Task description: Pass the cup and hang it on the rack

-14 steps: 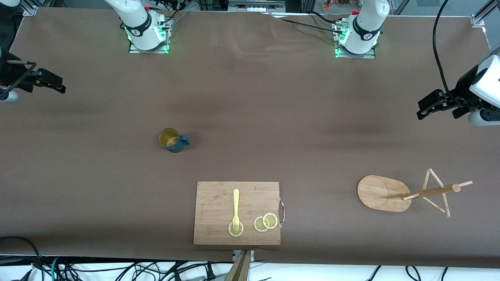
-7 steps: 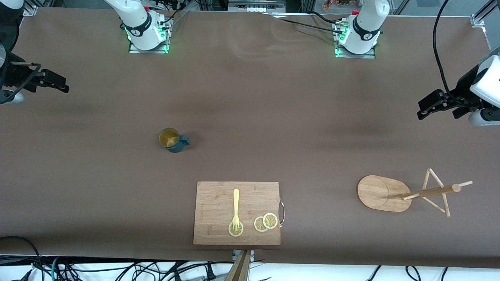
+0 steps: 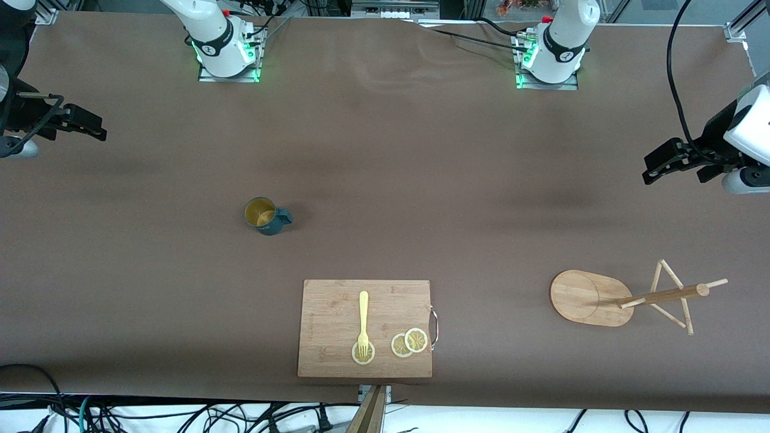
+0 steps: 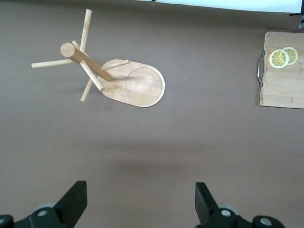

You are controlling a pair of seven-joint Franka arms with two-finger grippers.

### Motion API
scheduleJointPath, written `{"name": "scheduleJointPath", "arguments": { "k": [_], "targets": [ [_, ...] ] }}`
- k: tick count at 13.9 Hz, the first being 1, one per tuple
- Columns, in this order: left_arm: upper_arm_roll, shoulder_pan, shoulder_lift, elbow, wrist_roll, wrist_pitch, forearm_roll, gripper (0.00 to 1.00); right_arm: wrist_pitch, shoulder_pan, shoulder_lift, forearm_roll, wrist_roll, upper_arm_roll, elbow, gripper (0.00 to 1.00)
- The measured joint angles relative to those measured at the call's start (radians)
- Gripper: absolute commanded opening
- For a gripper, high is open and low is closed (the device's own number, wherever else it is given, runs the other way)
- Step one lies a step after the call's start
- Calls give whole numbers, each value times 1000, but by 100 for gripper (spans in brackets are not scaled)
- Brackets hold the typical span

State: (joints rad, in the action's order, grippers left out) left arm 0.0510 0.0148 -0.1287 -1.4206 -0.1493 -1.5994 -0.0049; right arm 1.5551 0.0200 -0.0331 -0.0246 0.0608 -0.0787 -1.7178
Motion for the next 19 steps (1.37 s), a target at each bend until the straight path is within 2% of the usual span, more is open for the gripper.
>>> {"name": "scheduleJointPath", "arguments": {
  "k": [4,9,12,16,19],
  "targets": [
    [0,0,0,0,0,0,0,100,-39,23,13,26,0,9,1,100],
    [-1,0,0,0,0,0,0,100,-21,207,74,39,-6,23,47,100],
    [-1,-1,0,1,0,0,0,100,85,278,186,37,-15,26,59,100],
    [-1,-1,0,2,0,0,0,100,345,288,376,36,-12,23,65,100],
    [-1,-1,0,2,0,0,0,100,428,289,482,36,-10,22,67,98]
  ]
}}
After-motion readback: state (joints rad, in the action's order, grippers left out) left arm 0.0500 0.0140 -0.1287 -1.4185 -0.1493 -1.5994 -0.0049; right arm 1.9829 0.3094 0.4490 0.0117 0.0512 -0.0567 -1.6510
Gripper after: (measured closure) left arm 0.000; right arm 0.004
